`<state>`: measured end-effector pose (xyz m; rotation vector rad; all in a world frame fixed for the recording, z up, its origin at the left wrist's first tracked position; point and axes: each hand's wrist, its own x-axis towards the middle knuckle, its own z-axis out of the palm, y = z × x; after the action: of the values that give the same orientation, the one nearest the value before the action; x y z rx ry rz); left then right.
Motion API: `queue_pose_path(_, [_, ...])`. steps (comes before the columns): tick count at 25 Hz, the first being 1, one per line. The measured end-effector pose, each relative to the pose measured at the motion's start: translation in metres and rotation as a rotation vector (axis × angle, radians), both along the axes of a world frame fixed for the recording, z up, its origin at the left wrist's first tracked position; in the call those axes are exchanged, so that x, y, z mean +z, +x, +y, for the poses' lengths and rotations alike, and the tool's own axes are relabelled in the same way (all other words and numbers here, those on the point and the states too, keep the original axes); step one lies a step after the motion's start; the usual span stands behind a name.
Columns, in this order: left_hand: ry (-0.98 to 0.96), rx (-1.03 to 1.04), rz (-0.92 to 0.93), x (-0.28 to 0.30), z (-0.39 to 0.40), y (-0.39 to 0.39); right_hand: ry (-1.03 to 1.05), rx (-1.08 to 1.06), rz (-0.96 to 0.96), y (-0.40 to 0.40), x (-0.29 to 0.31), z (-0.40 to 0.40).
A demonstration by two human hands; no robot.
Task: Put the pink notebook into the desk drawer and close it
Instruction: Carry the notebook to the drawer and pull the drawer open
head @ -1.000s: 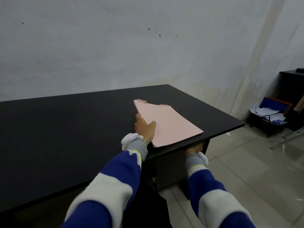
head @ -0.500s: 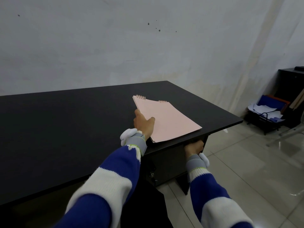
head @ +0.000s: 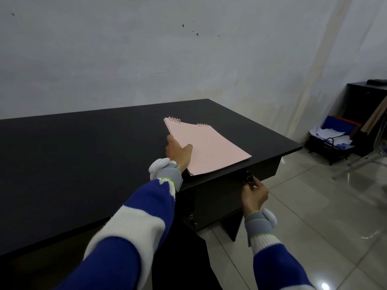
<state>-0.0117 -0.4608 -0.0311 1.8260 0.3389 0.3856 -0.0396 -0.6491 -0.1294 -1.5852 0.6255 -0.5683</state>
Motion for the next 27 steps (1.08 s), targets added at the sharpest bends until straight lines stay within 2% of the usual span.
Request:
queue_pose_path(16, [-0.003, 0.009, -0.005, -0.001, 0.003, 0.001, 0.052, -0.037, -0.01, -0.045, -0.024, -0.035])
queue_pose_path(27, [0.01, -0.038, -0.01, 0.0, 0.006, -0.003, -0.003, -0.049, -0.005, -0.063, -0.028, -0.044])
